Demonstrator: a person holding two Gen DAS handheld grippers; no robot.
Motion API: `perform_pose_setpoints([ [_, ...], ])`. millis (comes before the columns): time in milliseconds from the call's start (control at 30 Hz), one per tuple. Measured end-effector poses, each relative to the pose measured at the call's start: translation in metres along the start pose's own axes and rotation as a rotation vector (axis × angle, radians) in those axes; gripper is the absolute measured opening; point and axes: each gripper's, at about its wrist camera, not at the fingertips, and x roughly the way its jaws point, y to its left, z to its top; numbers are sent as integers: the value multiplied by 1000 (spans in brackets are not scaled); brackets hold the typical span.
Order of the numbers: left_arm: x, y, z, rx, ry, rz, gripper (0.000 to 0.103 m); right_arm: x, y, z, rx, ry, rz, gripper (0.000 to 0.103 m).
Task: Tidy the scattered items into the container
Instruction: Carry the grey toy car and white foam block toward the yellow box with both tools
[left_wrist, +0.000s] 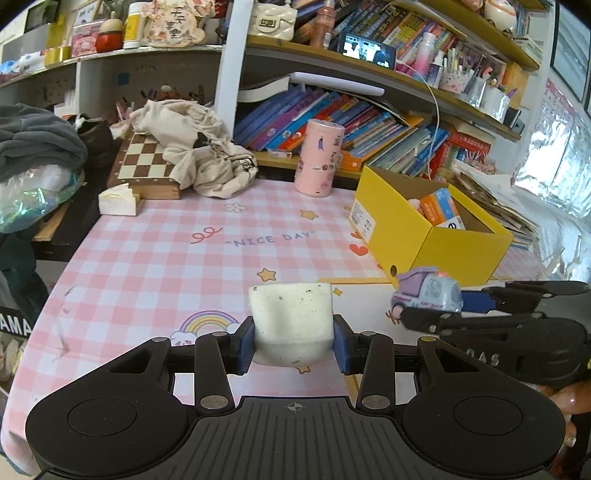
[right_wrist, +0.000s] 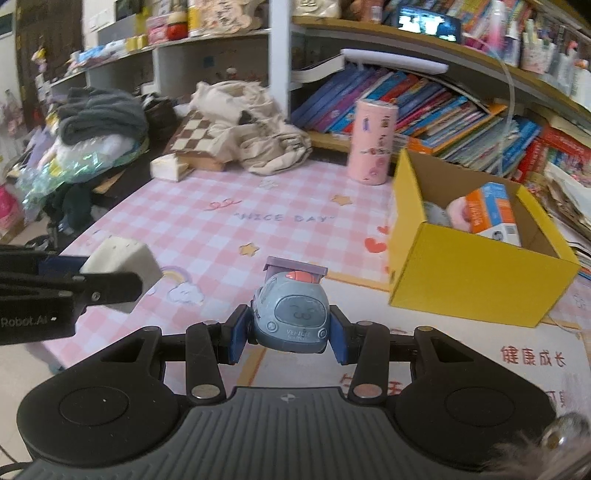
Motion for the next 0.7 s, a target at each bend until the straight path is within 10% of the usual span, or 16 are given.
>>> perform_pose_setpoints([
  [700,54,-74,13,71,76,-42,40,5,-97,-15,101,41,-33,42],
])
